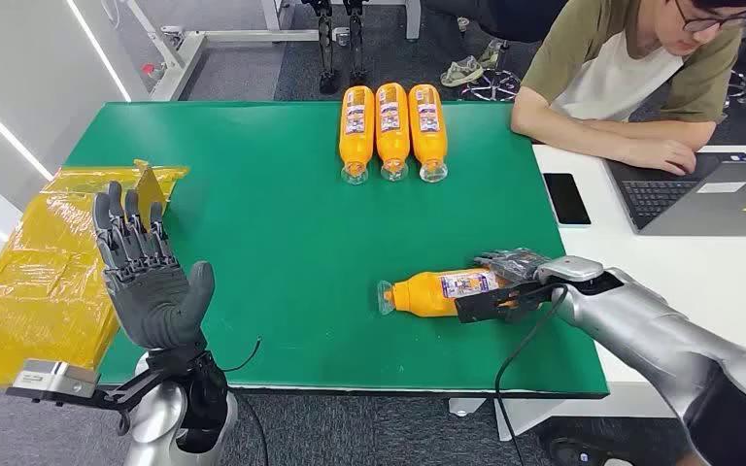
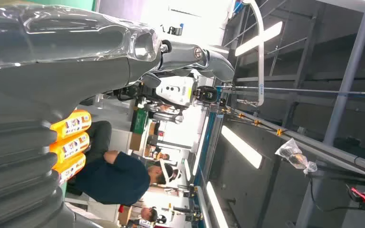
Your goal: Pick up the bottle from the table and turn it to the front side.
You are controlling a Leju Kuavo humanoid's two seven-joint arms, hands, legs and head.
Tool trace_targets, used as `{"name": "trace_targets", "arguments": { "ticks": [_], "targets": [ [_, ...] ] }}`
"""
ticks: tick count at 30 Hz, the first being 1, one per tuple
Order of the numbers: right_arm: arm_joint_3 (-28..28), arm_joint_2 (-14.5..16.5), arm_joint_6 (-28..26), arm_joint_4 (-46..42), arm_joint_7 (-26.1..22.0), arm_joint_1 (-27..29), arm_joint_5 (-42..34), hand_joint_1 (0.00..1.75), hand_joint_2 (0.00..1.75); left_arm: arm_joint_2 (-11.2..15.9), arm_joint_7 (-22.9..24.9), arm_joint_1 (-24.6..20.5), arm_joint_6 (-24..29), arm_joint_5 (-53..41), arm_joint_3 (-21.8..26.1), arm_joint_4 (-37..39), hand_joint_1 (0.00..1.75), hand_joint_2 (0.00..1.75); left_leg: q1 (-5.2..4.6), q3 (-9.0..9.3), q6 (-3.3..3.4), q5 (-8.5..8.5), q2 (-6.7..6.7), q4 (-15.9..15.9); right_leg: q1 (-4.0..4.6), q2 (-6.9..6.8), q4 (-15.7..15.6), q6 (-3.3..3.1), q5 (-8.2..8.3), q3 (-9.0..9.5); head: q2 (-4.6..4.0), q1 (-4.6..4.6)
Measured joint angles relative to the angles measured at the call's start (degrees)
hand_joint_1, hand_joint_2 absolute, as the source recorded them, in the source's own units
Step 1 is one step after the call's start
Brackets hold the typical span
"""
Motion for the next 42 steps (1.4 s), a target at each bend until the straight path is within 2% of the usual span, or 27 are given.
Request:
{"name": "trace_targets", "arguments": {
  "ticks": [2, 5, 6, 9, 15, 23, 30, 33, 36, 38, 40, 42],
  "targets": [
    [-0.6, 0.1, -0.9, 0.4, 0.0, 0.4, 0.5, 0.01, 1.75, 0.0, 0.0, 0.0, -0.1, 0.0, 0.0, 0.0, 0.00, 1.75, 0.01, 0.04, -0.02, -0.03, 0.05, 0.0, 0.01, 0.03, 0.0, 0.00, 0.00, 0.04, 0.00, 0.00],
    [-2.2, 0.5, -3.0, 1.2, -0.1, 1.4, 1.8, 1.09, 1.75, 0.0, 0.0, -0.1, -0.4, -0.1, 0.0, 0.0, 0.00, 1.75, 0.03, 0.22, -0.05, -0.12, 0.18, 0.0, 0.04, 0.14, -0.1, 0.00, 0.00, 0.19, 0.00, 0.00],
    [-2.6, 0.5, -3.5, 1.3, -0.1, 1.6, 2.2, 1.52, 1.75, 0.0, 0.0, -0.1, -0.4, -0.1, 0.0, 0.0, 0.00, 1.75, 0.04, 0.29, -0.05, -0.14, 0.21, 0.0, 0.05, 0.17, -0.1, 0.00, 0.00, 0.25, 0.00, 0.00],
    [-3.7, 0.7, -4.5, 1.6, -0.2, 2.5, 3.1, 1.75, 1.75, 0.0, 0.0, -0.1, -0.5, -0.2, 0.0, 0.0, 0.00, 1.75, 0.05, 0.50, -0.03, -0.15, 0.31, 0.0, 0.06, 0.28, -0.1, 0.00, 0.00, 0.44, 0.00, 0.01],
    [-6.2, 1.5, -7.8, 2.0, -0.5, 4.0, 5.9, 1.75, 1.75, 0.0, 0.0, -0.1, -0.5, -0.3, 0.0, 0.0, 0.00, 1.75, 0.05, 0.73, -0.01, -0.07, 0.40, 0.0, 0.05, 0.35, -0.1, 0.07, 0.10, 0.68, 0.00, 0.01],
    [-14.1, 2.7, -11.7, -0.5, -0.9, 7.9, 12.7, 1.75, 1.75, 0.0, 0.0, -0.2, -1.2, -1.0, 0.0, 0.0, 0.00, 1.75, 0.06, 0.82, -0.05, -0.05, 0.50, 0.0, 0.06, 0.48, -0.1, 0.07, 0.16, 0.72, 0.00, 0.01],
    [-20.0, 4.3, -14.3, -3.1, -1.6, 11.1, 14.8, 1.75, 1.75, 0.0, 0.0, -0.2, -1.3, -1.1, 0.0, 0.1, 0.00, 1.75, 0.06, 0.74, -0.07, -0.04, 0.44, 0.0, 0.06, 0.41, -0.1, 0.06, 0.16, 0.67, 0.00, 0.00],
    [-23.8, 6.8, -21.4, -4.4, -2.6, 13.7, 13.7, 1.75, 1.75, -0.1, 0.7, -0.1, -1.3, -1.9, 0.0, 0.1, 0.00, 1.75, 0.08, 0.60, -0.08, 0.00, 0.30, 0.0, 0.08, 0.33, -0.1, 0.06, 0.12, 0.60, 0.00, 0.02],
    [-30.9, 10.5, -31.0, -8.0, -4.5, 17.4, 11.5, 1.75, 1.75, -0.2, 2.2, 0.0, -1.3, -3.3, 0.0, 0.1, 0.00, 1.75, 0.08, 0.54, -0.12, -0.02, 0.31, 0.0, 0.08, 0.34, -0.1, 0.00, 0.06, 0.48, 0.00, 0.02],
    [-34.8, 12.6, -34.5, -10.8, -5.9, 19.5, 10.5, 1.75, 1.75, -0.4, 2.7, 0.0, -1.0, -4.1, 0.0, 0.2, 0.00, 1.75, 0.08, 0.51, -0.15, -0.06, 0.31, 0.0, 0.08, 0.35, -0.1, -0.02, 0.02, 0.42, 0.00, 0.00],
    [-37.9, 14.4, -38.7, -13.8, -8.9, 21.9, 8.8, 1.75, 1.75, -0.6, 3.3, -0.1, -0.6, -4.9, 0.0, 0.5, 0.00, 1.75, 0.09, 0.43, -0.16, -0.07, 0.16, 0.0, 0.09, 0.21, -0.1, -0.03, -0.05, 0.37, 0.00, -0.01],
    [-41.4, 16.5, -45.1, -17.5, -14.0, 24.7, 7.3, 1.75, 1.75, -0.8, 3.9, -0.1, -0.4, -5.4, -0.1, 1.0, 0.00, 1.75, 0.09, 0.34, -0.17, -0.07, -0.01, 0.0, 0.09, 0.05, -0.1, -0.07, -0.13, 0.34, 0.00, 0.01]
  ]
}}
